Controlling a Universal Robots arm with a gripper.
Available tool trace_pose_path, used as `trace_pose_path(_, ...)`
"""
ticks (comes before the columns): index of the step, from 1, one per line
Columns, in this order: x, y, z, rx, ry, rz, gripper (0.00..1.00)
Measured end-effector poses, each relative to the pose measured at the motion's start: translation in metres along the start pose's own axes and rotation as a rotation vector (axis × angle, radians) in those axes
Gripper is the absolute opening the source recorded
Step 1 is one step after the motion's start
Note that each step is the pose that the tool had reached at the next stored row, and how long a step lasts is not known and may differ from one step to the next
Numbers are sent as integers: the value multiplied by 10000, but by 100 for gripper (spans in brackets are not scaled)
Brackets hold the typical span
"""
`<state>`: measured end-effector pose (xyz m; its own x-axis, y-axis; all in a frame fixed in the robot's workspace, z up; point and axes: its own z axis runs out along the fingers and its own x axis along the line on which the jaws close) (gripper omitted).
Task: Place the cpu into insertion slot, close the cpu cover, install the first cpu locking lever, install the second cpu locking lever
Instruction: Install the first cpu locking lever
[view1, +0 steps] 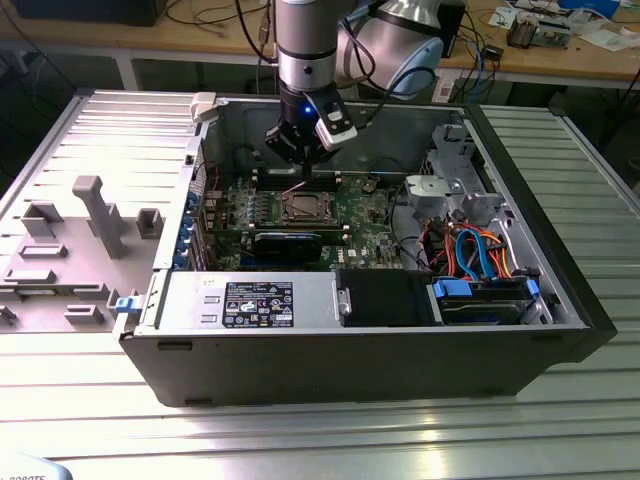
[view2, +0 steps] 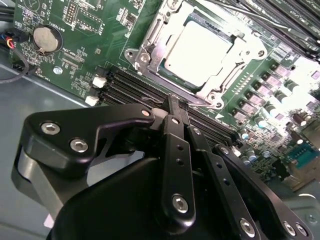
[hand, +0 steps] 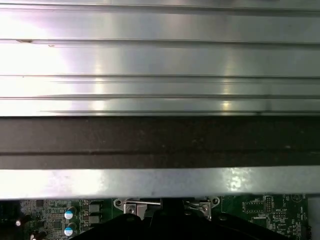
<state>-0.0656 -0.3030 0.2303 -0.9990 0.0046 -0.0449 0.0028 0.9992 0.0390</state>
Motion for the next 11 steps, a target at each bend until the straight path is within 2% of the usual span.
trace_pose_path(11, -85, 16, 91, -1, -1, 0, 11)
